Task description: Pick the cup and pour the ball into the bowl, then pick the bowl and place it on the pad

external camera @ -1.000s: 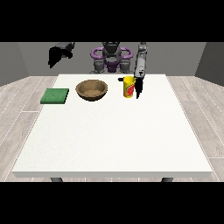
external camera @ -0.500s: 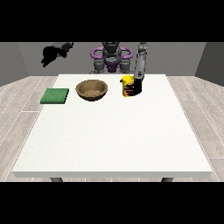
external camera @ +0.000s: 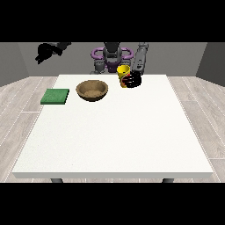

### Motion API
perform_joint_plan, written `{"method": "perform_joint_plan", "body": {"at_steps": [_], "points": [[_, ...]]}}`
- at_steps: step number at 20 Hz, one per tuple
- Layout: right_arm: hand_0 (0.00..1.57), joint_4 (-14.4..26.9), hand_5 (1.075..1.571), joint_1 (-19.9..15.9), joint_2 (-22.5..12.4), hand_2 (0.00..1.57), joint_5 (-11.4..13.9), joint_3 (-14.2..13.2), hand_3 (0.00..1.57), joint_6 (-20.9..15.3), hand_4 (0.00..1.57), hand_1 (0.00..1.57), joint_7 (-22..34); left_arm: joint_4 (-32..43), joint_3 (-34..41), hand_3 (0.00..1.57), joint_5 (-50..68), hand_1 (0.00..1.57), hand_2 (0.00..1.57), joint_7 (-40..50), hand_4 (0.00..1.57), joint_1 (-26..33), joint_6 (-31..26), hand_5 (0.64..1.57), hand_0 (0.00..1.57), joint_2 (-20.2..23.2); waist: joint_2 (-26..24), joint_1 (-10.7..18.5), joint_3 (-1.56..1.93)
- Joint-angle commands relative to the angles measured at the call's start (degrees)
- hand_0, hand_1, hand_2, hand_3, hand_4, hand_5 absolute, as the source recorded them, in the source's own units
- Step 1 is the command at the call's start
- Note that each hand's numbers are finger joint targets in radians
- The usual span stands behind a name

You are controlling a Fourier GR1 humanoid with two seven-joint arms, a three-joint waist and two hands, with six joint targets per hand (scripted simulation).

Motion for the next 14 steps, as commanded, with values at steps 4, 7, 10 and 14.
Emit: {"method": "perform_joint_plan", "body": {"at_steps": [4, 7, 10, 14], "points": [[0.00, 3.97, 1.570, 0.80, -1.00, 0.37, -1.08, -1.30, 0.68, 2.86, 0.55, 0.00, -3.33, 0.10, -4.59, 1.57, -8.45, 1.36, 1.57, 10.07, 1.32, -7.05, 8.35, 1.212, 1.36, 2.77, -0.86, -0.86, 0.00], [0.00, 3.82, 1.569, -1.68, -4.04, 0.34, -2.49, -2.80, 0.66, 4.73, 0.55, 0.00, -2.32, 1.28, -3.86, 1.57, -9.67, 1.37, 1.57, 12.10, 1.36, -9.52, 10.44, 1.233, 1.37, 3.92, 1.26, -2.70, -0.03], [0.00, 0.54, 1.569, -2.10, -2.80, 0.33, -3.10, -1.61, 0.66, 4.61, 0.54, 0.00, -1.02, 3.02, -1.95, 1.57, -9.92, 1.37, 1.57, 8.55, 1.36, -9.73, 11.70, 1.233, 1.37, 6.03, 4.13, -5.60, -0.07], [0.00, 3.92, 1.568, -3.90, -4.44, 0.35, -3.18, -2.49, 0.69, 6.46, 0.54, 0.00, -3.73, 5.14, -7.46, 1.57, -18.24, 1.40, 1.57, 15.34, 1.49, -13.97, 18.00, 1.267, 1.40, 6.81, 5.70, -5.54, 0.00]]}}
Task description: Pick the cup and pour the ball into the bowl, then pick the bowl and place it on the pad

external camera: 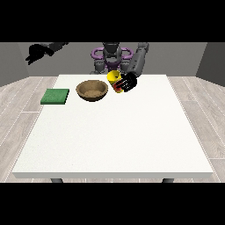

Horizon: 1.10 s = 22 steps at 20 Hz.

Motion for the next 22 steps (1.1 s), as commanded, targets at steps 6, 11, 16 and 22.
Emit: {"method": "perform_joint_plan", "body": {"at_steps": [6, 11, 16, 22], "points": [[0.00, 3.83, 1.567, -2.13, 0.90, 0.34, 1.12, 1.55, 0.68, 0.76, 0.54, 0.00, -1.53, 9.60, -11.94, 1.57, -20.12, 1.50, 1.57, 17.06, 1.48, -7.89, 14.88, 1.310, 1.50, 0.40, -1.79, -1.41, 0.12], [0.00, 6.45, 1.566, -1.54, 2.30, 0.36, 1.95, 2.58, 0.66, 0.20, 0.54, 0.00, -0.75, 16.49, -18.81, 1.57, -30.96, 1.56, 1.57, 28.49, 1.51, -12.34, 17.90, 1.346, 1.56, -0.96, -5.16, -1.85, 0.13], [0.00, 9.12, 1.567, -4.09, 1.60, 0.38, 3.14, 2.50, 0.65, -1.27, 0.57, 0.00, 0.24, 23.41, -27.31, 1.57, -42.79, 1.57, 1.57, 38.95, 1.12, -17.40, 18.10, 1.521, 1.57, -3.01, -6.70, -0.26, 0.13], [0.00, 11.97, 1.566, -4.93, 2.69, 0.35, 3.52, 2.76, 0.60, -0.80, 0.57, 0.00, -3.09, 24.29, -35.42, 1.57, -51.90, 1.52, 1.57, 46.92, 1.25, -18.48, 13.68, 1.433, 1.52, -6.35, -5.00, -0.60, 0.06]]}}
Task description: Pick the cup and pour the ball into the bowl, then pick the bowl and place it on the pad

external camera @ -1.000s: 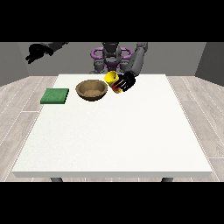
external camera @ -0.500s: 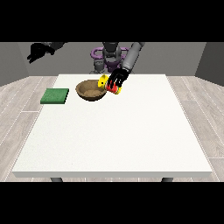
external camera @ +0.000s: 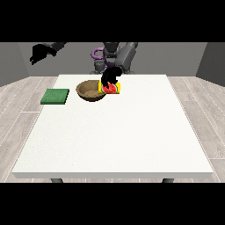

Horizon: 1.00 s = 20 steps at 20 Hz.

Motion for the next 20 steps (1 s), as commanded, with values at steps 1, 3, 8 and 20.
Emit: {"method": "perform_joint_plan", "body": {"at_steps": [1, 3, 8, 20], "points": [[0.00, 1.13, 1.566, -2.69, 0.07, 0.35, 0.18, 0.09, 0.63, -0.09, 0.58, 0.00, -0.81, 2.24, -7.11, 1.57, -8.25, 1.51, 1.57, 6.67, 1.29, -0.75, -1.86, 1.396, 1.51, -1.65, 1.83, -1.22, -0.03], [0.00, 0.95, 1.566, -1.86, 3.74, 0.35, 1.59, 2.97, 0.62, -0.92, 0.57, 0.00, -0.99, 0.85, -10.78, 1.57, -11.20, 1.51, 1.57, 8.19, 1.45, 3.14, -4.56, 1.240, 1.51, -1.68, -0.24, -3.52, -0.05], [0.00, 3.75, 1.565, -4.66, 4.54, 0.35, 1.70, 3.05, 0.65, -0.81, 0.58, 0.00, -2.29, -3.91, -16.69, 1.57, -17.61, 1.53, 1.57, 16.55, 1.51, 1.65, -14.19, 1.171, 1.53, -1.66, 1.09, -4.47, -0.06], [0.00, 6.34, 1.564, -0.33, 1.39, 0.35, 0.51, 0.27, 0.63, 0.73, 0.59, 0.00, -3.39, -17.08, -17.04, 1.57, -20.26, 1.53, 1.57, 13.95, 1.49, 3.19, -27.70, 1.207, 1.53, -1.73, -4.46, -0.97, -0.10]]}}
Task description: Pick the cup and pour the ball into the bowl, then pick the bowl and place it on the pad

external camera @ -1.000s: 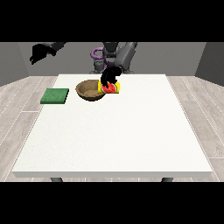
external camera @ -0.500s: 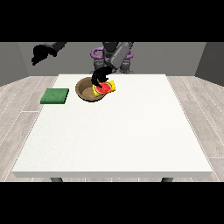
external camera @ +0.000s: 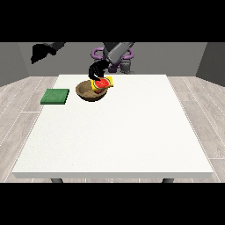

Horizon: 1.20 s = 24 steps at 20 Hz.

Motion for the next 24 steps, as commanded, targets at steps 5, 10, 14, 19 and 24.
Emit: {"method": "perform_joint_plan", "body": {"at_steps": [5, 10, 14, 19, 24], "points": [[0.00, -1.31, 1.564, 6.78, -0.04, 0.34, -0.18, -0.23, 0.60, 0.22, 0.58, 0.00, 0.23, -4.57, 8.99, 1.57, 6.47, 1.52, 1.57, -6.05, 1.55, 0.74, 1.97, 1.144, 1.52, 3.14, -3.56, 1.30, -0.05], [0.00, 1.59, 1.564, 11.07, -2.77, 0.36, -0.10, -2.83, 0.63, -0.12, 0.56, 0.00, -2.24, -11.73, 15.80, 1.57, 14.16, 1.45, 1.57, -12.53, 1.34, 1.38, 4.22, 1.389, 1.45, 6.78, -6.56, 7.89, -0.05], [0.00, -1.09, 1.564, 13.86, 0.10, 0.47, 1.74, -0.23, 0.62, -1.61, 0.57, 0.00, -3.05, -14.27, 24.35, 1.57, 23.23, 1.57, 1.57, -17.33, 1.15, 5.70, 10.39, 1.501, 1.57, 13.46, -7.09, 8.26, -0.18], [0.00, -4.58, 1.567, 9.43, 1.48, 0.49, 1.31, 0.36, 0.72, -4.02, 0.58, 0.00, 0.25, -17.27, 33.07, 1.57, 36.10, 1.53, 1.57, -27.67, 1.35, 9.99, 9.96, 1.430, 1.53, 16.22, -3.23, 8.54, -0.23], [0.00, -4.28, 1.570, 8.27, 4.37, 0.55, 0.24, 0.54, 0.65, -4.74, 0.61, 0.00, 0.54, -24.35, 42.48, 1.02, 56.59, 0.95, 1.12, -34.00, 1.44, 12.16, 0.56, 1.269, 0.95, 6.52, -1.10, 10.89, -0.84]]}}
